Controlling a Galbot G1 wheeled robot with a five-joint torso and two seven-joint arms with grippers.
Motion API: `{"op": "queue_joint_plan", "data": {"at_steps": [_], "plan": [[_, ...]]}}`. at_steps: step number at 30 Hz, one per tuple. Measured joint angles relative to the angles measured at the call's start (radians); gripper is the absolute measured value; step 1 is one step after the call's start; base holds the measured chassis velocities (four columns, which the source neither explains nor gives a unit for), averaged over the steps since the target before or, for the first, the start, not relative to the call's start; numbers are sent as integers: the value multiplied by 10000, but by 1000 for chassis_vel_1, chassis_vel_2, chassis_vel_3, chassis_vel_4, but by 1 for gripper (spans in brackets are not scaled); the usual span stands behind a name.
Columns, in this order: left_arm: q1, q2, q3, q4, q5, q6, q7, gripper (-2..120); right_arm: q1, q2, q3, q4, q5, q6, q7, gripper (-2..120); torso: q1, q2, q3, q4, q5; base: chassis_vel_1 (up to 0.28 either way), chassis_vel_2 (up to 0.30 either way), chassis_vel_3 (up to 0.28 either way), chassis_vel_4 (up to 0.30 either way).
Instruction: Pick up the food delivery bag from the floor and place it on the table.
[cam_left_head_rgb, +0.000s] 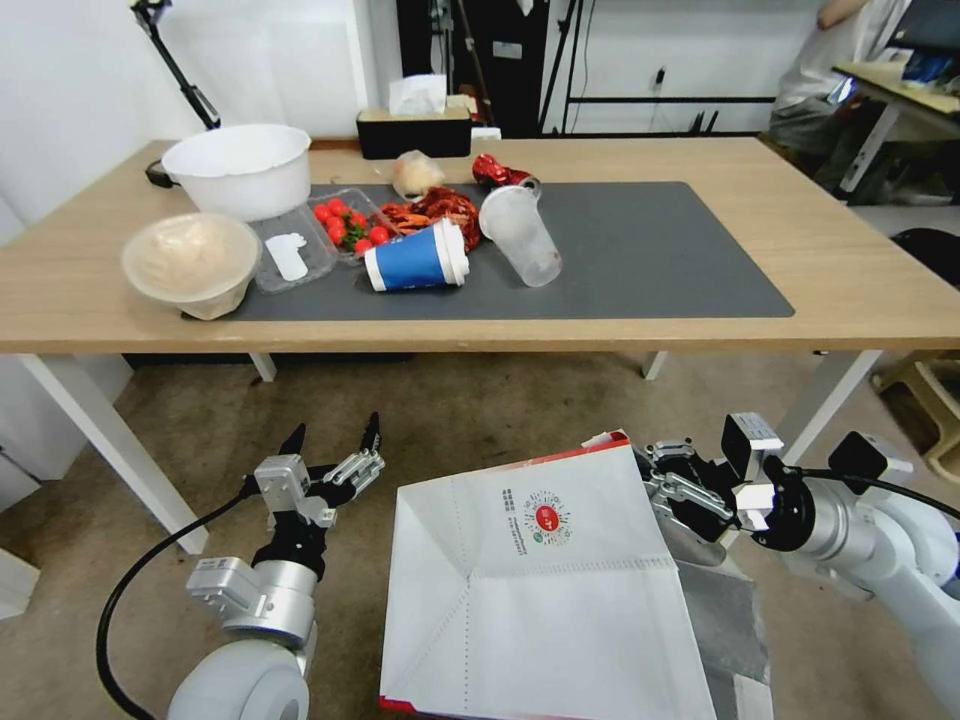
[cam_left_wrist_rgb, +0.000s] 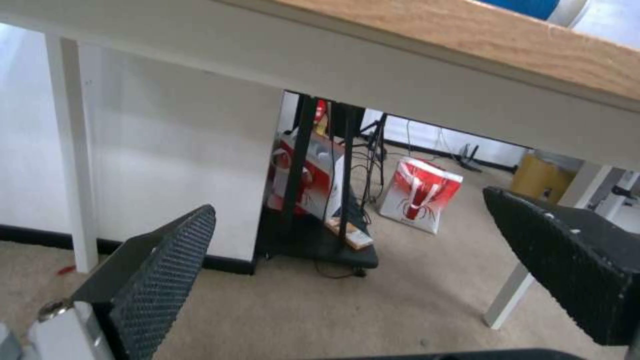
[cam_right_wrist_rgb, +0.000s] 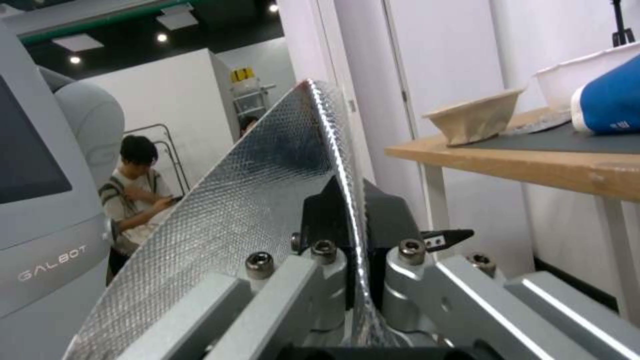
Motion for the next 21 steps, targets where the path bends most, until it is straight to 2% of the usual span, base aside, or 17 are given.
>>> {"op": "queue_joint_plan", "data": {"at_steps": [21], "plan": [[-17,20,-8,12,-3,-3,33,100,-11,-26,32,19,-12,2,-7,0,323,850,523,0,0,0,0,0,0]]}}
